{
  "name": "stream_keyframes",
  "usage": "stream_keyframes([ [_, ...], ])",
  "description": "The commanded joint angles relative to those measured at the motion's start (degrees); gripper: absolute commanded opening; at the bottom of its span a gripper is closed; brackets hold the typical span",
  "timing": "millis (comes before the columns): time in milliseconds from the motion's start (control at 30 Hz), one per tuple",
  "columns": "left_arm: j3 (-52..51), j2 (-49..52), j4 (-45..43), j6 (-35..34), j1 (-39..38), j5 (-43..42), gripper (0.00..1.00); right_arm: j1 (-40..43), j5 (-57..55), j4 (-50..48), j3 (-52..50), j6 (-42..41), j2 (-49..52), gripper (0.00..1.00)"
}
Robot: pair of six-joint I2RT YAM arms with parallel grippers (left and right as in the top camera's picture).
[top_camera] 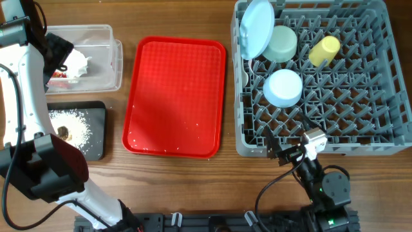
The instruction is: Sort waste into correct bins and load items into the dishwasher rack
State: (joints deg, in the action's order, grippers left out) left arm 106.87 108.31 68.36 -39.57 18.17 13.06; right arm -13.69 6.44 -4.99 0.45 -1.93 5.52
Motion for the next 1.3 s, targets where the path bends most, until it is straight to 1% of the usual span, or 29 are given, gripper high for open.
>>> stream_keyframes([
  [0, 0.17, 0.22, 0.0, 0.09, 0.11, 0.94, 1.0, 3.78, 0.72, 3.02, -0.15, -1.07, -2.95, 1.0],
  [133, 0.17, 0.22, 0.0, 0.09, 0.11, 0.94, 1.0, 7.17, 0.7, 4.46, -0.15, -1.07, -5.38, 1.0],
  [567, 0.17, 0.22, 0.0, 0.09, 0.11, 0.94, 1.0, 18.21, 0.72, 4.44, -0.15, -1.22, -5.35, 1.0],
  [1267, 0.17, 0.22, 0.0, 0.09, 0.11, 0.94, 1.0, 18.8, 0.72, 4.48, -0.15, -1.2, -5.25, 1.0],
])
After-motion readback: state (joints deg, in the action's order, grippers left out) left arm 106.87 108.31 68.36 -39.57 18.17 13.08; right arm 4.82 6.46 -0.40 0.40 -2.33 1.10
